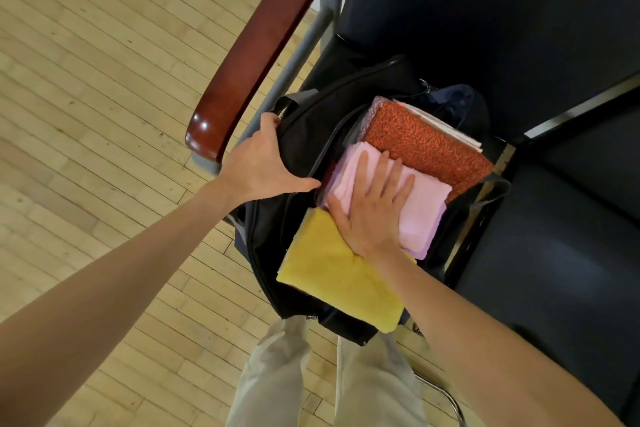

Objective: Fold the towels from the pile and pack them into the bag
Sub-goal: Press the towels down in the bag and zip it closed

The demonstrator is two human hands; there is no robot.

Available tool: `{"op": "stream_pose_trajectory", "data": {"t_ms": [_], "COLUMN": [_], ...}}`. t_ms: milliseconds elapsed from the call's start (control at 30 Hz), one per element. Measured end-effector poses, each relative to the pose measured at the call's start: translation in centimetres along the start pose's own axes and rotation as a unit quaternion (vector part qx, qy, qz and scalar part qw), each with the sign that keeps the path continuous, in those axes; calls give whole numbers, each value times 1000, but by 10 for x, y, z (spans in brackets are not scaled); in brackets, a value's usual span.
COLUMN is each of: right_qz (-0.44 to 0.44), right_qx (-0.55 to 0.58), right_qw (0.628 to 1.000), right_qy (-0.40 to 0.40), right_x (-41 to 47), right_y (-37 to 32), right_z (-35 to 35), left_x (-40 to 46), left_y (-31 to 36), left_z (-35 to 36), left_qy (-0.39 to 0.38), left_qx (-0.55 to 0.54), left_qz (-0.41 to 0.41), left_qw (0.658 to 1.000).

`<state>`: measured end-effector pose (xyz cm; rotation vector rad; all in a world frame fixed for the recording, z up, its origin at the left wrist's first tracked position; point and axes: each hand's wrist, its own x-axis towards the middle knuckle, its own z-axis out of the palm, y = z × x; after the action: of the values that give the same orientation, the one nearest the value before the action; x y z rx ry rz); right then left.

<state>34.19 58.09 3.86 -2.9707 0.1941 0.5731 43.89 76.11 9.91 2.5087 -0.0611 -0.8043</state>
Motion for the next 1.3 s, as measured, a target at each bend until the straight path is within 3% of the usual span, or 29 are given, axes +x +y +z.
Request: {"op": "stream_pose_trajectory", "data": {"t_ms": [100,200,333,433,567,767,1067,1200,1233,1300], "right_qz": [-4,-27,-51,-65,-66,-57,-30,-81,-92,-106], "right_qx": [2,26,43,28,-9,-11,-12,31,70,107], "right_qw": [1000,999,997,994,994,994,991,985,983,988], "right_qy": [-12,-40,-49,-85,-87,-98,-127,-152,-144,-45], "right_x": [2,0,-20,-35,-36,-28,-27,-26,-26,-22], "right_y": [-1,4,12,13,23,18,8,22,27,40], "right_z": [-5,-15,-30,-27,-13,-6,-18,-31,-38,-52], "left_x": [0,-8,-28,-40,-45,-81,-105,-79,-73,-58], "left_y": [-3,-6,-9,-9,-10,-9,54,73,75,79], "left_z": [1,3,17,35,40,34,19,15,14,11], "left_qy": [48,153,275,270,257,207,142,153,157,160], "left_qx": [8,6,-57,-142,-192,-94,-72,-45,-24,35], "left_qz": [7,-9,-92,-142,-127,-1,22,67,80,92], "left_qw": [999,988,955,942,939,974,987,985,984,982]}}
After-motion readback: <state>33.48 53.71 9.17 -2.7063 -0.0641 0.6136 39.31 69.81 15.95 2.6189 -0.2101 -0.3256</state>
